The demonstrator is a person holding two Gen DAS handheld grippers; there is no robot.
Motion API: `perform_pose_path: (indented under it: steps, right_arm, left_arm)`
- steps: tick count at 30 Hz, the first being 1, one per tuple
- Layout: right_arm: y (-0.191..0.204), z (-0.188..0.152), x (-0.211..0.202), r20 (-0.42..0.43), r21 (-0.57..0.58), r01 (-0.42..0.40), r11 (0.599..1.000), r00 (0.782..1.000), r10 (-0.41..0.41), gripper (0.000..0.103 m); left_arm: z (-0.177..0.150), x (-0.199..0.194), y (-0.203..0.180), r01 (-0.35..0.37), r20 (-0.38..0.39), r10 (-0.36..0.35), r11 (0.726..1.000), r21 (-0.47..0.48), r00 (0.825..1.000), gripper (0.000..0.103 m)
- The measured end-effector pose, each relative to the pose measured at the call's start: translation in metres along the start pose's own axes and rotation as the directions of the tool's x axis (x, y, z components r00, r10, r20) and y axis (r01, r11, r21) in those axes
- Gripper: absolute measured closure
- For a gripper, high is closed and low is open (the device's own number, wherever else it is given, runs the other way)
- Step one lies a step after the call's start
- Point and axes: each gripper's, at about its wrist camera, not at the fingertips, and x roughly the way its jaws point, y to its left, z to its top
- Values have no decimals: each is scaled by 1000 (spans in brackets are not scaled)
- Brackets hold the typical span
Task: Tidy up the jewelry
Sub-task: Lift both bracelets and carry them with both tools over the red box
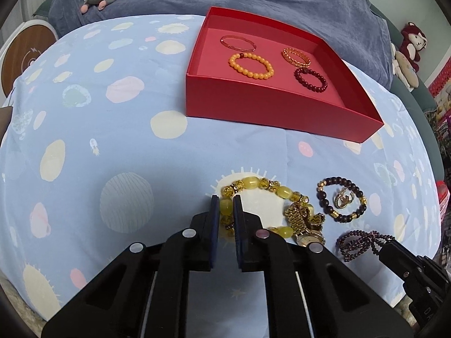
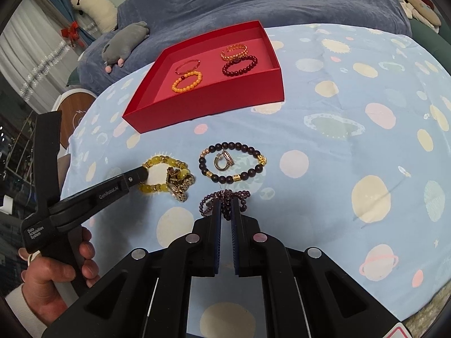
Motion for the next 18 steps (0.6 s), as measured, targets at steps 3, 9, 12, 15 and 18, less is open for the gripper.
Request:
perform_pose_path:
  steps: [3, 9, 12, 15, 18]
  right_arm:
    - [1, 2, -4, 8, -1, -7, 1000, 1000, 7, 97]
    - [3, 4, -15, 31, -5, -18, 1000, 999, 18, 97]
    - [4, 4, -21, 42, -5, -24, 1000, 999, 24, 97]
    - [4, 4, -29, 57, -5, -33, 999, 998, 33, 97]
    - [4, 4, -35, 70, -5, -38, 999, 997, 39, 97]
  left_arm:
    - [1, -8, 1, 17, 13, -17, 1000, -13, 1000, 93]
    - [5, -38, -3, 67, 59, -65, 997, -30, 996, 94]
    - [9, -51, -6, 91, 76, -89, 995, -32, 993, 94]
    - [12, -67, -10, 116, 100, -112, 993, -34, 989, 94]
    - [15, -82, -14, 139, 124, -134, 990, -32, 983, 94]
